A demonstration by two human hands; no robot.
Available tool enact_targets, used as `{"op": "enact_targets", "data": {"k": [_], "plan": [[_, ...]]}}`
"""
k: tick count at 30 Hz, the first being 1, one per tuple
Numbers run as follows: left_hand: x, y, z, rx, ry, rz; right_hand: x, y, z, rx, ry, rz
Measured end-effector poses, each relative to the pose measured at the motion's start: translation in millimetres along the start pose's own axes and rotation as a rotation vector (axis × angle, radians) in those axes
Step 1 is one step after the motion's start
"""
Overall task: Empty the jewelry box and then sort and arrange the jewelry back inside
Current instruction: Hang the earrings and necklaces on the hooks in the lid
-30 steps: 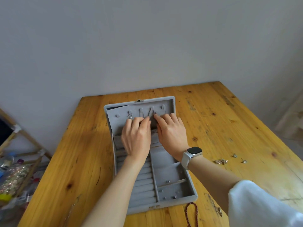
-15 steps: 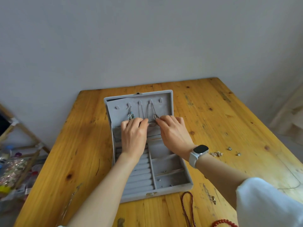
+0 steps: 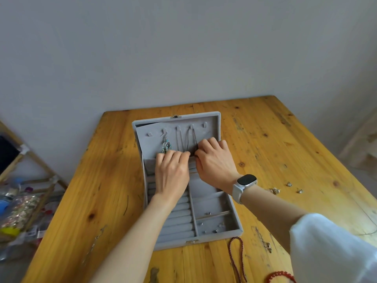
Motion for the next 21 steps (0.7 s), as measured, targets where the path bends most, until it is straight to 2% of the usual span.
{"op": "enact_targets", "data": {"k": [6, 10, 13, 17, 21], "plan": [[8, -4, 1, -0.087, -0.015, -0.164, 8, -6, -1, -0.129, 0.030, -0.057], [3, -10, 3, -0.070, -0.042, -0.216, 12, -11, -1, -0.074, -0.044, -0.063], [5, -23, 6, -0.029, -0.066, -0.257, 23, -20, -3, -0.108, -0.029, -0.114], [14, -55, 15, 0.046, -0.142, -0.259, 45, -48, -14, -0.218, 0.068, -0.106], [44, -106, 34, 0.148, -0.254, -0.215, 95, -90, -26, -0.429, 0.265, -0.018]]}}
Point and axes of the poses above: each hand's wrist, its own x-axis away from the middle knuckle, its own y-axis out of the palm, z = x × y, the point moved 5 cm from there along -x, towards the middle knuckle, and after that the axes turned 12 degrees about z, right-handed, at the moved point
